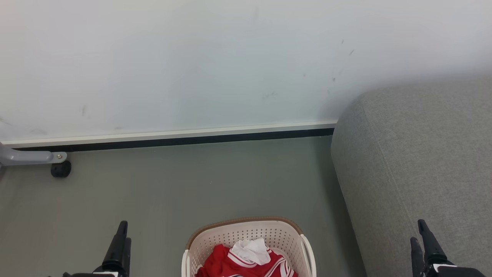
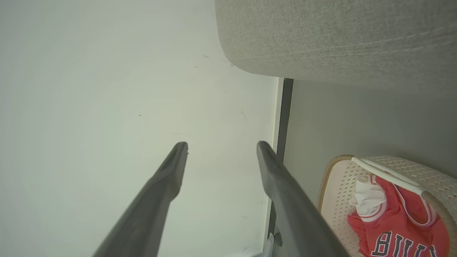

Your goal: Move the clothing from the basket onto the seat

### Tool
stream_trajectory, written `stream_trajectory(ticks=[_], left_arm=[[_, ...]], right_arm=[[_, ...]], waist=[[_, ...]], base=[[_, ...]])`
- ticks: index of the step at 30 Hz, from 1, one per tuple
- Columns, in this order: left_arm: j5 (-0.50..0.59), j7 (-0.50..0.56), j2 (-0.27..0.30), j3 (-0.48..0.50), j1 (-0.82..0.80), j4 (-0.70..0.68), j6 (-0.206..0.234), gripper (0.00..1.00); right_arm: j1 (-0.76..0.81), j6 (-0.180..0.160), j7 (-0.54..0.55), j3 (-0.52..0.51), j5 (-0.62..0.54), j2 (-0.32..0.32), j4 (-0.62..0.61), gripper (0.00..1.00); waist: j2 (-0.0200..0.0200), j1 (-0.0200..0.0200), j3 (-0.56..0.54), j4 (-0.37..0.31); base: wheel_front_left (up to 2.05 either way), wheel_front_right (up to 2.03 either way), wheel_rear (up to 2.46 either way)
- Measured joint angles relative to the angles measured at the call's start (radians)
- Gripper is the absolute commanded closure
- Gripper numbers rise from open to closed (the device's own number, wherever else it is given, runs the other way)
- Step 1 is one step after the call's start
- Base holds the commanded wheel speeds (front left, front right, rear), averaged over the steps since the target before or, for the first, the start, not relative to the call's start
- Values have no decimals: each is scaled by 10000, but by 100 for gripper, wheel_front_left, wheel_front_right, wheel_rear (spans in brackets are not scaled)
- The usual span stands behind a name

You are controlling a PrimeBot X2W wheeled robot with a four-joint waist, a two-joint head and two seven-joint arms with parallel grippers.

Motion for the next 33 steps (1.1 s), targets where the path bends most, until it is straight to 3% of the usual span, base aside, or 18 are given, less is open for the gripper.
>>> stream_trajectory(ticks=[5,12,33], left_arm=[[314,-96,2,-61,1,-77,86,0],[1243,-360,4,-270,1,-393,382,0],[4746,-1007,284,-1049,14,-1012,867,0]], right_arm=[[6,-8,-100,52,-146,-2,-61,0],[94,-274,-368,186,-940,-6,-299,0],[174,-721,-1012,1313,-4134,-336,-886,0]], waist=[[0,0,-35,15],[0,0,-95,39],[0,0,-222,123]], base=[[0,0,0],[0,0,0],[0,0,0]])
